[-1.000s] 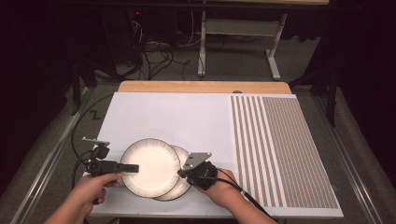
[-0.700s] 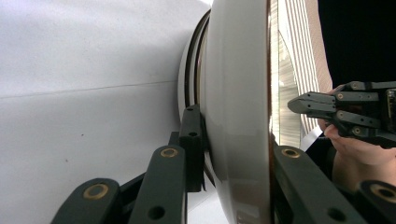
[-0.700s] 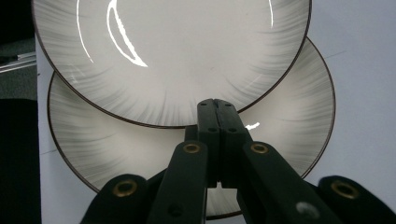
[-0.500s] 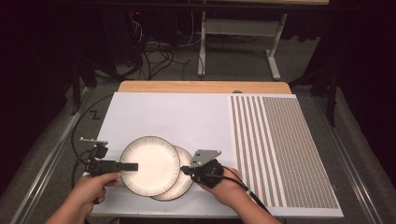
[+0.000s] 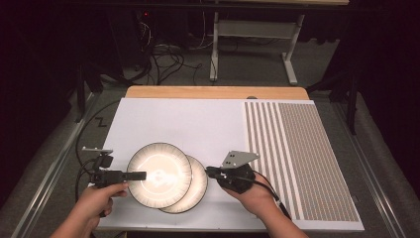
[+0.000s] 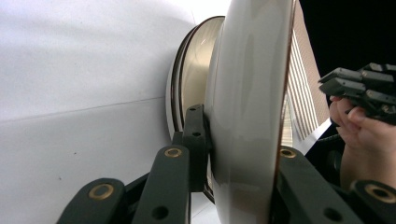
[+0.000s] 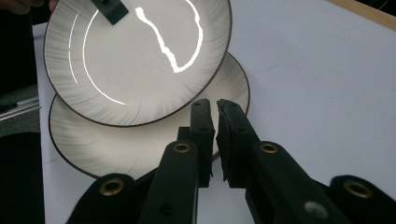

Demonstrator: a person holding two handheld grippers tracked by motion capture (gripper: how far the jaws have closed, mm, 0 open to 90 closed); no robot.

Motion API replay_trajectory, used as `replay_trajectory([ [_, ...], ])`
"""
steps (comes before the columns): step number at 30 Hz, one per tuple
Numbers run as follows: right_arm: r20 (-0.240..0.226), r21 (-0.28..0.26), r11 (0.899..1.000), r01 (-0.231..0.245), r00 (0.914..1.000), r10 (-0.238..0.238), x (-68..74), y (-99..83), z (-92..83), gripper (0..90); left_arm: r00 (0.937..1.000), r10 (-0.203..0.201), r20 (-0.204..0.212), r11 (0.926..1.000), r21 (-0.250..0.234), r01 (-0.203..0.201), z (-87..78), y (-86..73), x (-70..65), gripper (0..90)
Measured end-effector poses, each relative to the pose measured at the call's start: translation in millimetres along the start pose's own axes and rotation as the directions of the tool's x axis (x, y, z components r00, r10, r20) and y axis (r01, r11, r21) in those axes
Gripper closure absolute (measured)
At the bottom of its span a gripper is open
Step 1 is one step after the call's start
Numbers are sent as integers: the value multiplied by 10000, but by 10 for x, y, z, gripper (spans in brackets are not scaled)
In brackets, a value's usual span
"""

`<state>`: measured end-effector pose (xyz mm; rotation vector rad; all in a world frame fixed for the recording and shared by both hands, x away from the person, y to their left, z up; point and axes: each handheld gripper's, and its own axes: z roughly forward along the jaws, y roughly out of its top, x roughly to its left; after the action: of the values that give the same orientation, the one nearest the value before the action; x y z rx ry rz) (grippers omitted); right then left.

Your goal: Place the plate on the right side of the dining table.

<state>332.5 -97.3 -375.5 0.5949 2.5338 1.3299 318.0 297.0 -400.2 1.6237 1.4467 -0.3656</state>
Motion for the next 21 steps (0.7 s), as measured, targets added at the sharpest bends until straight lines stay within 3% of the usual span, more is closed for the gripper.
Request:
replay_trajectory([
  [10,568,-214,9994,-258,9980,270,-121,-104,-183,743,9981,601,-116,9966,-549,-607,-7,-19,-18,775],
  [21,1005,-644,9943,-850,9907,912,-254,-281,-454,584,9892,1439,-268,9814,-1245,-1461,22,-42,-29,776],
])
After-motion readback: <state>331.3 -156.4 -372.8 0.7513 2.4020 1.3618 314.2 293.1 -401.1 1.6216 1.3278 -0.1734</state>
